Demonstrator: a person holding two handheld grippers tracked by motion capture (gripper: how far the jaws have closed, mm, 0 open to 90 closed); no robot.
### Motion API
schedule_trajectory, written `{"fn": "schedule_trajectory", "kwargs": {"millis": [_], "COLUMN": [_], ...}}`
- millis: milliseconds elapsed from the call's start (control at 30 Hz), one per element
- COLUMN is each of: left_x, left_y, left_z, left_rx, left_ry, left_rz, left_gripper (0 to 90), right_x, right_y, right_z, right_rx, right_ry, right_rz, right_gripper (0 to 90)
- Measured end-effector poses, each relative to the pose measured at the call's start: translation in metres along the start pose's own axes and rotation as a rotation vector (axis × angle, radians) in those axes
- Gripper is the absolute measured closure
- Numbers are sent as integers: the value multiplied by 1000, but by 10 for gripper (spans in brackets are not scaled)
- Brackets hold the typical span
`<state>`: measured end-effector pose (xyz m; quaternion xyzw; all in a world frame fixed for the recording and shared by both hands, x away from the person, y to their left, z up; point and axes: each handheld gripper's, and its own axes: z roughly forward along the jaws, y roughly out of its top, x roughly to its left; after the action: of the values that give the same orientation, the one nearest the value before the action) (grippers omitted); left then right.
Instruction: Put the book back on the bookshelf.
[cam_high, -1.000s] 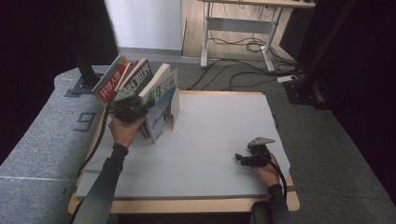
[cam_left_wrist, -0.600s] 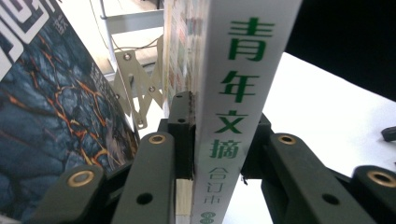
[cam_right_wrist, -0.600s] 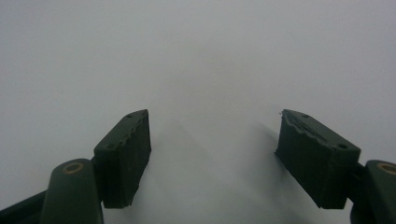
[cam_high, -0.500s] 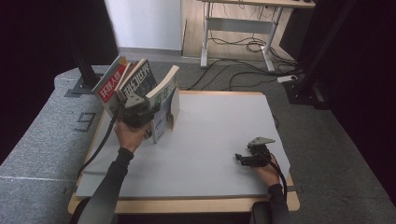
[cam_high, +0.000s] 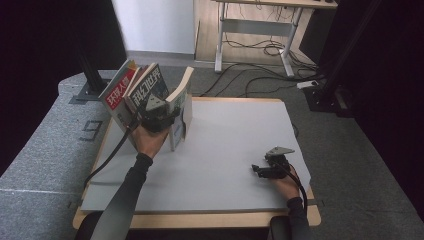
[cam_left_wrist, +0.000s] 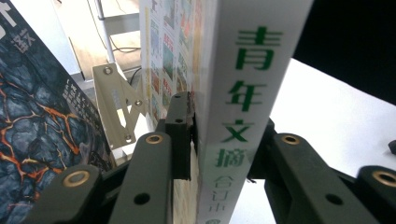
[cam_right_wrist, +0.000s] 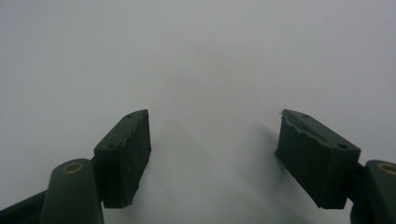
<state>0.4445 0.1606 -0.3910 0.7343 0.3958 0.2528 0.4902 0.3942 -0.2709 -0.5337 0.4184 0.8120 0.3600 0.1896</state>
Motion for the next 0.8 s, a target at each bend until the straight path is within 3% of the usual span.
{"fn": "schedule_trajectory", "kwargs": {"millis": [100, 433, 667, 800], "left_x": [1, -5, -5, -7], "left_y": [-1, -2, -3, -5], "left_z": [-1, -7, -11, -12], "left_rx": [-3, -1, 8, 17], "left_ry": [-21, -88, -102, -111], "left_rz": [-20, -16, 14, 34], "left_gripper": [653, 543, 456, 356], "right_x": [0, 0, 0, 0], "right_y": [0, 0, -1, -1], "right_z": [0, 0, 0, 0], "right_rx": [0, -2, -2, -3], "right_ry": [0, 1, 1, 1], "right_rz": [0, 0, 1, 0], "right_gripper": [248, 249, 249, 249]}}
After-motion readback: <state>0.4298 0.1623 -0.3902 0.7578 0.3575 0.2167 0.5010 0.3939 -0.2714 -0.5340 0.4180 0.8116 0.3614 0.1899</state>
